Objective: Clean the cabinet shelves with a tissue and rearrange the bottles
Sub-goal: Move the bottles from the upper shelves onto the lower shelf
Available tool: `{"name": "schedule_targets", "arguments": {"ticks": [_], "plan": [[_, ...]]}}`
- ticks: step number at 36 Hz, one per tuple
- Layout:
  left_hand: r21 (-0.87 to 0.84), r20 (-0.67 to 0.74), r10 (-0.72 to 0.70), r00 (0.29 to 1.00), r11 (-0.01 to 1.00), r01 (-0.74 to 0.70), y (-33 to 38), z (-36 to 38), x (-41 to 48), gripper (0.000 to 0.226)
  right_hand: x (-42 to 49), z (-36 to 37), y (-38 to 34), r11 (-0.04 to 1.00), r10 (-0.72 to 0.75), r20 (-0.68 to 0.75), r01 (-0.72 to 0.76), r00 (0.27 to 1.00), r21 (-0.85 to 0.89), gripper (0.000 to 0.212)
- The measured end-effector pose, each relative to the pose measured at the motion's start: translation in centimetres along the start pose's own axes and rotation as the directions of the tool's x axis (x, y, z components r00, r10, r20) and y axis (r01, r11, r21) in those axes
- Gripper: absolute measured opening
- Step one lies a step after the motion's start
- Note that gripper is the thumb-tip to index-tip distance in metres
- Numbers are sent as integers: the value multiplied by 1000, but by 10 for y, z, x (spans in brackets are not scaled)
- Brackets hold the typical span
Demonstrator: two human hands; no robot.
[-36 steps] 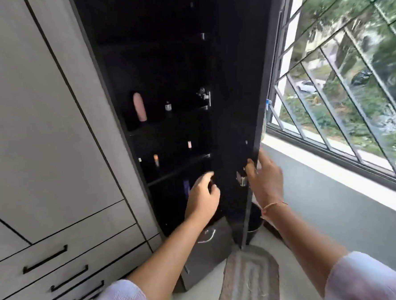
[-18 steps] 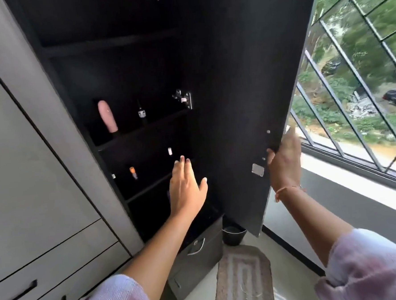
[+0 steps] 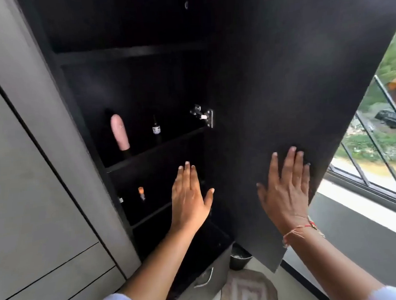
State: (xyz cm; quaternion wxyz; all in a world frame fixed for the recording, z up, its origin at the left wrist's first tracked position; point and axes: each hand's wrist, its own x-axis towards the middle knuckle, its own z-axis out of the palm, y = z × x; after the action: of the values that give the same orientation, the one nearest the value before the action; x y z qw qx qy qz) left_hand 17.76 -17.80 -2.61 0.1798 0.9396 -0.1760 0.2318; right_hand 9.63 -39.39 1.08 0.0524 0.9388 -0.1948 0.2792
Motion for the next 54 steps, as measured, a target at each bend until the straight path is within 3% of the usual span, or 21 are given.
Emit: {"name": "schedule_targets", "arguments": {"ticks": [7,16,24,28,37,48,54], "plan": [[-9,-66,-26,998,1000,25,-29,-19,21,79,22,-17,-74,976,-171,-114,184,979,118,75],[-108,-196,-154,968,985,135,-61,-69,49,72,79,-43,-175,824,-386,-188,429,903,370,64],[-447,-354,-279,893,889,101,-75,-102,73,67,130,-38,-230,597,-319,-6,206,948,775,45],[-459,-368,-427,826,856,238,-86,-106,90,59,152,-26,-244,529,-303,91,88,949,844,44],[-481,-357,-561,747,796,368,-99,-109,131,79,188,-7,-261,447,-317,179,-19,932,894,56],[-465,-324,-637,699,751,469,-109,-109,154,33,216,15,-269,428,-370,213,-37,904,903,41],[-484,-298,-668,682,722,495,-110,-110,157,27,220,27,-270,397,-411,204,-27,888,918,34]]}}
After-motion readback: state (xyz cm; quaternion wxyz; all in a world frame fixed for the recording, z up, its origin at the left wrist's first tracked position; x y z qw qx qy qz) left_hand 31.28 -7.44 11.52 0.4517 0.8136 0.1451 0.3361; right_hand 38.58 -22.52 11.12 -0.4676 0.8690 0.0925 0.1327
